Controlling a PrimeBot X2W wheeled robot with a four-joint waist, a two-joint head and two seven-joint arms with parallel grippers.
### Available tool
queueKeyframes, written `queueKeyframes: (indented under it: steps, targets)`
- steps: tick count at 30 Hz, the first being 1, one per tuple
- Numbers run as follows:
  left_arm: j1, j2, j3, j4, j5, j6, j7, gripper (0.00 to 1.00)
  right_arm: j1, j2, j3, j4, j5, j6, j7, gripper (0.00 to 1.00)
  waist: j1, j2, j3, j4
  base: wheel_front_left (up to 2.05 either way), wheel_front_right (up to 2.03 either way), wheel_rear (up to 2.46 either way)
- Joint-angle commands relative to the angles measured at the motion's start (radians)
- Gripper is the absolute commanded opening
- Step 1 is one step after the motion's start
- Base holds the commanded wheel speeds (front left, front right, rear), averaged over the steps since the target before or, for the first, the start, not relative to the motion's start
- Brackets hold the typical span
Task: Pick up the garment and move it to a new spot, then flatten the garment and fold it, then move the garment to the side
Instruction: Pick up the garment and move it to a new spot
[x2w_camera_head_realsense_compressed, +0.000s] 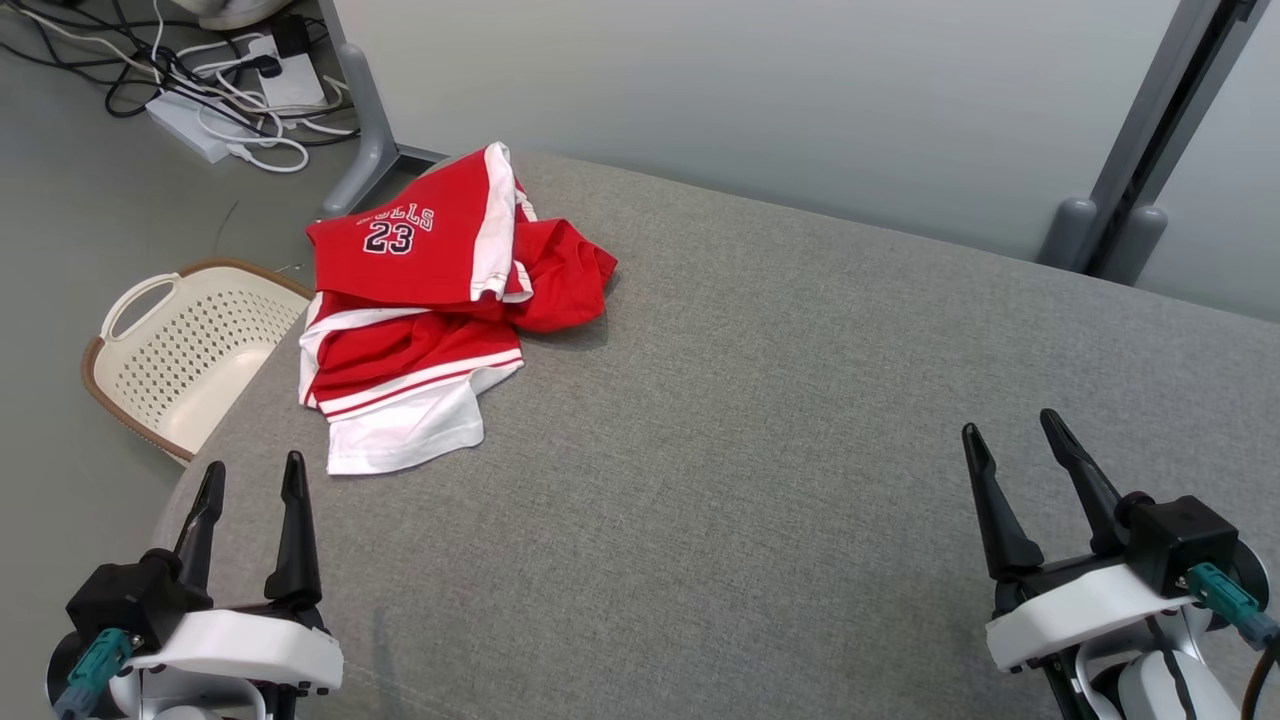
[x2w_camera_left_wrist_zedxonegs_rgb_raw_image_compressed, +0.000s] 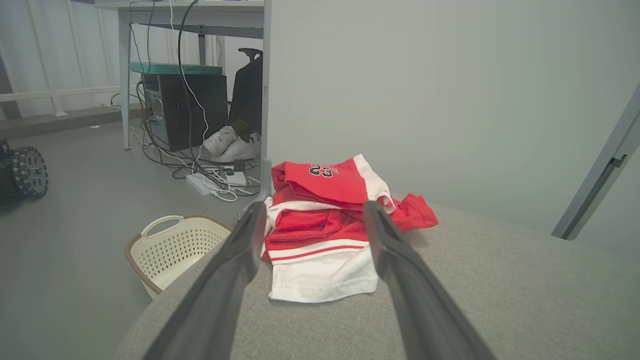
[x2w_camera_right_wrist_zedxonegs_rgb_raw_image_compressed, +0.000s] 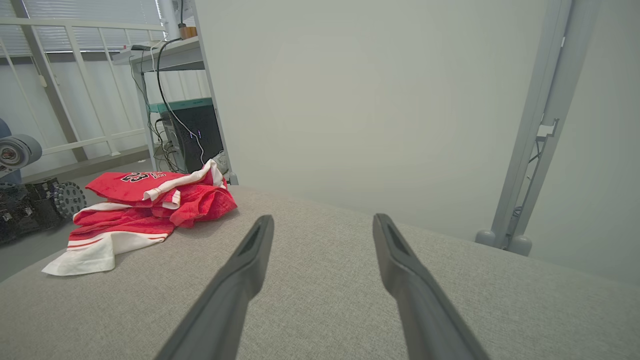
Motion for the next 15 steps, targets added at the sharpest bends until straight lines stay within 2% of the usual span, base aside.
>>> queueKeyframes:
  steps: [1, 15]
  targets:
    - [-0.01, 0.004, 0.002, 0.001, -0.002, 0.003, -0.005, 1.0, -0.005, -0.006, -0.003, -0.004, 0.0, 0.002, 0.003, 1.0, 0.0, 0.0, 0.001, 0.002, 0.0, 0.0, 0.0]
    - [-0.036, -0.001, -0.01, -0.02, -0.006, 0.005, -0.007, 1.0, -0.013, -0.014, -0.007, -0.014, 0.002, 0.002, 0.01, 1.0, 0.0, 0.0, 0.021, 0.005, 0.0, 0.0, 0.0]
